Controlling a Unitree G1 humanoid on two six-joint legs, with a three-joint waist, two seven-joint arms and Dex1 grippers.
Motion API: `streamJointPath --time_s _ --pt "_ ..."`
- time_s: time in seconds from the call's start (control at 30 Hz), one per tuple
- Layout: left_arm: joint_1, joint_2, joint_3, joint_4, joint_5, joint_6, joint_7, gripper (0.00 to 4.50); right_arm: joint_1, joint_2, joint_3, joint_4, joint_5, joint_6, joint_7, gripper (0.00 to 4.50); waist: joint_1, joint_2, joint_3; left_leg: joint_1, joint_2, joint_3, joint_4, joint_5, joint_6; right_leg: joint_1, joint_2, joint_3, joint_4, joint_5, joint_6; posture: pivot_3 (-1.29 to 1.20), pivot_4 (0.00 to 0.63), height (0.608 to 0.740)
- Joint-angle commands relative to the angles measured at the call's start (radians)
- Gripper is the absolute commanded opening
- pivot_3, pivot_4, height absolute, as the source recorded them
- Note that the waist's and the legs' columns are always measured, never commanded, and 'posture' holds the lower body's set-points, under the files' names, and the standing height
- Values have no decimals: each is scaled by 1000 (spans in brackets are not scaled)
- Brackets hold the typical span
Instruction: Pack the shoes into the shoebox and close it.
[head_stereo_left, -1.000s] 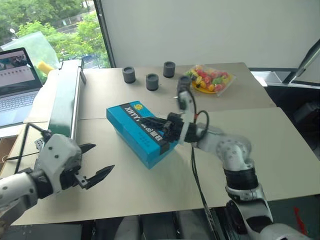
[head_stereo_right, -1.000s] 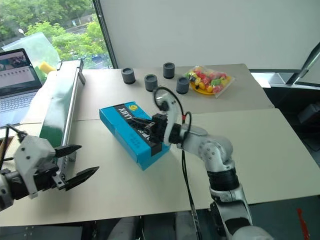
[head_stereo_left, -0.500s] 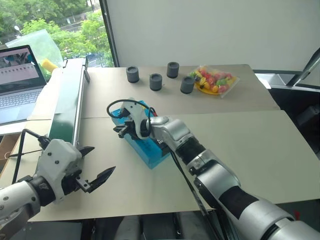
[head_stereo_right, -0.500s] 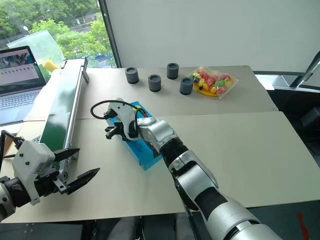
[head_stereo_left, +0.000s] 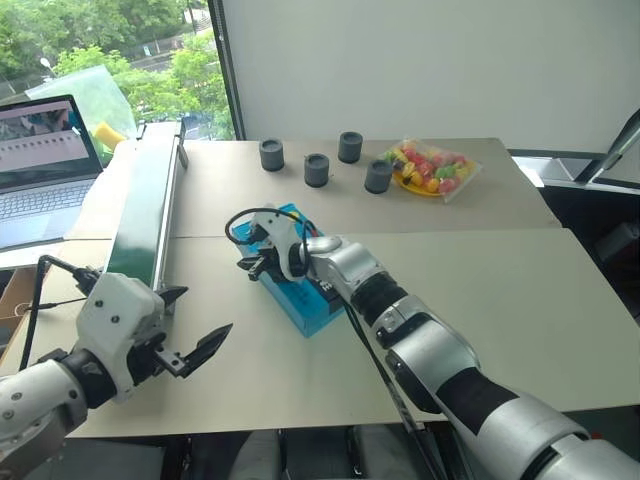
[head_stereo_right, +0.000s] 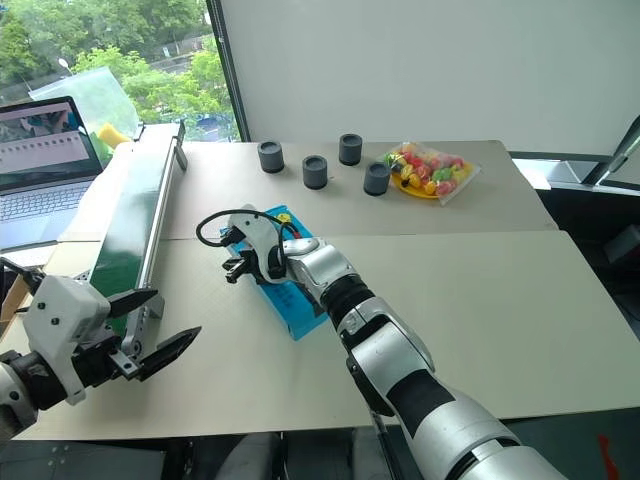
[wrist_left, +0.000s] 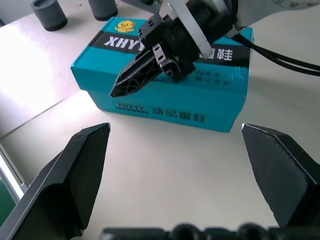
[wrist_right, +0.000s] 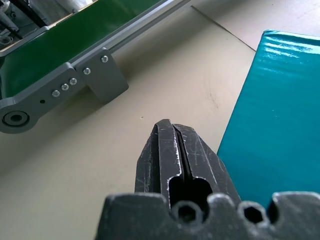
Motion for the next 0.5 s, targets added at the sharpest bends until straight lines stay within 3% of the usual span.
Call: streamJointPath --time_s 0.03,0.3,0.47,0.5 --pt "-73 -45 -35 18 6 -32 104 4500 7 36 -133 -67 71 93 -39 47 2 -1 -1 -1 0 0 0 0 0 -1 0 0 0 0 0 0 150 740" --pt "-242 -209 -155 67 -12 -44 352 4500 -38 -125 -549 -480 390 475 -216 47 5 -4 0 -17 0 -1 0 -1 -1 -18 1 1 5 1 0 0 150 740" --pt "-290 -272 -203 91 9 -38 441 4500 48 -228 -604 -578 331 451 -352 47 4 -5 -1 -19 0 0 1 -1 -2 -19 0 1 3 1 0 0 150 740" --pt "-297 -282 -215 97 27 -42 452 4500 91 -270 -562 -606 275 413 -354 47 4 -5 -1 -18 0 1 1 -1 -2 -19 0 1 3 1 0 0 150 740"
